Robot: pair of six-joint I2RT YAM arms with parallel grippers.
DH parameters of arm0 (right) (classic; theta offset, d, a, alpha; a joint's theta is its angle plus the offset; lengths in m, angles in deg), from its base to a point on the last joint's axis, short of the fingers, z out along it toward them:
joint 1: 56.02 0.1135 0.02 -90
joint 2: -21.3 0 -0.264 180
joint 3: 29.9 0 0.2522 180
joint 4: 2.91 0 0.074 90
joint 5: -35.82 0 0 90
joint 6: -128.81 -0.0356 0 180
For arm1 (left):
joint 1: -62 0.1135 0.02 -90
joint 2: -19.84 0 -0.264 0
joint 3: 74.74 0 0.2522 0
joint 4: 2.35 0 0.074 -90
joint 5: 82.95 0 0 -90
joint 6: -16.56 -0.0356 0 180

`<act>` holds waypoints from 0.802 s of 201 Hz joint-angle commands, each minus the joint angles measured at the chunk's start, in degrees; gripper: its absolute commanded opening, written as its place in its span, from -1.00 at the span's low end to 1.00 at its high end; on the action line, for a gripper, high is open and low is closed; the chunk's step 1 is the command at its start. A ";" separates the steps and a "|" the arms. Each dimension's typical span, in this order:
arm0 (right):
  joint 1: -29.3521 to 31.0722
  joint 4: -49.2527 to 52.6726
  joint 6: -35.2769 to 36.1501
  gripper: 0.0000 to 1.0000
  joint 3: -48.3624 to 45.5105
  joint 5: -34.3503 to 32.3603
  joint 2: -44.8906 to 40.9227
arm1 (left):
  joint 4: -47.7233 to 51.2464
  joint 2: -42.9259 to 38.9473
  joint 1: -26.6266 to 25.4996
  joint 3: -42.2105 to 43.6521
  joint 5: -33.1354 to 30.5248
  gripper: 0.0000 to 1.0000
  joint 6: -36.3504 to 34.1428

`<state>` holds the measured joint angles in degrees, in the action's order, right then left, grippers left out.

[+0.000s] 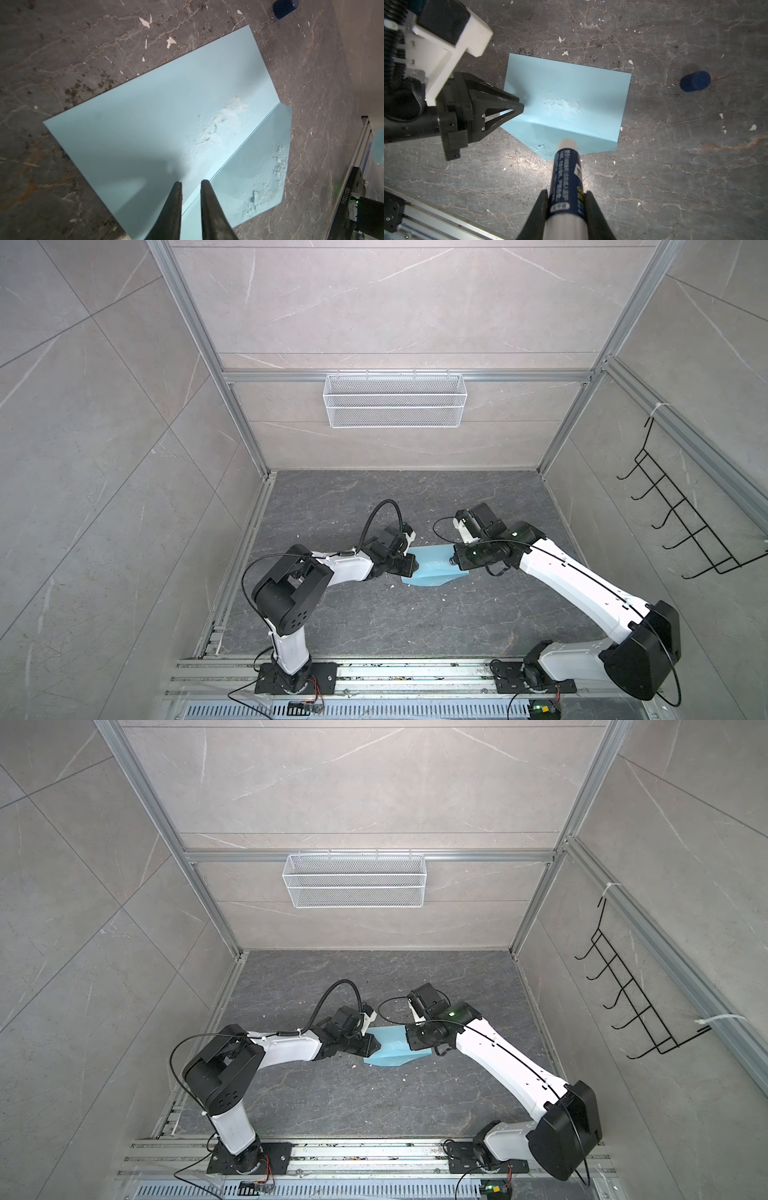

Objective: Place the letter into the envelope and seal it
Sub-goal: 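Lower the glue stick tip onto the envelope flap with the right gripper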

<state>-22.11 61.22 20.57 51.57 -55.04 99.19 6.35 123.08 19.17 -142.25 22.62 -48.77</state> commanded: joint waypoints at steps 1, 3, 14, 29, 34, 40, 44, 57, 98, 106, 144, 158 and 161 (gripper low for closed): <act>0.50 0.93 0.91 -1.00 2.84 -1.32 0.80 | -0.30 0.53 -0.23 0.35 0.60 -0.63 0.81; 0.47 1.00 0.92 -1.00 2.95 -1.40 0.96 | -0.30 0.48 -0.26 0.42 0.60 -0.63 0.86; 0.45 1.37 1.01 -1.00 3.45 -1.55 1.82 | -0.32 0.65 -0.25 0.73 0.79 -0.65 1.15; 0.50 1.83 1.09 -1.00 4.29 -1.75 2.92 | -0.35 0.83 -0.24 0.76 1.09 -0.69 1.41; 0.52 1.91 1.10 -1.00 4.51 -1.79 3.34 | -0.30 0.88 -0.25 0.76 1.13 -0.71 1.44; 0.53 2.05 1.10 -1.00 4.96 -1.77 3.92 | -0.44 0.91 -0.28 0.76 1.14 -0.73 1.56; 0.54 2.16 1.12 -1.00 5.26 -1.70 4.34 | -0.51 0.80 -0.24 0.80 1.24 -0.74 1.61; 0.50 2.82 1.19 -1.00 6.51 -1.60 5.77 | -0.85 0.74 -0.24 0.75 1.54 -0.77 1.69; 1.25 5.04 1.11 -1.00 10.52 -2.01 10.61 | -0.91 0.88 -0.15 -0.70 2.00 -0.80 1.44; 1.39 5.17 1.06 -1.00 11.22 -2.12 11.33 | -1.03 0.87 -0.06 -0.67 2.01 -0.81 1.43; 1.92 5.83 0.97 -1.00 14.55 -2.21 15.63 | -5.11 0.27 1.79 1.72 3.26 -0.84 3.61; 2.07 6.21 1.10 -1.00 15.73 -2.30 17.22 | -6.19 -0.08 2.22 2.64 3.07 -0.86 4.02; 2.07 6.36 1.14 -1.00 15.96 -2.31 17.57 | -6.19 -0.09 2.27 2.69 3.03 -0.86 3.99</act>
<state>-20.54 65.46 20.81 64.51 -56.42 114.07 3.49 123.56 20.24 -140.96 24.26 -46.37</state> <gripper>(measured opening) 0.258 0.074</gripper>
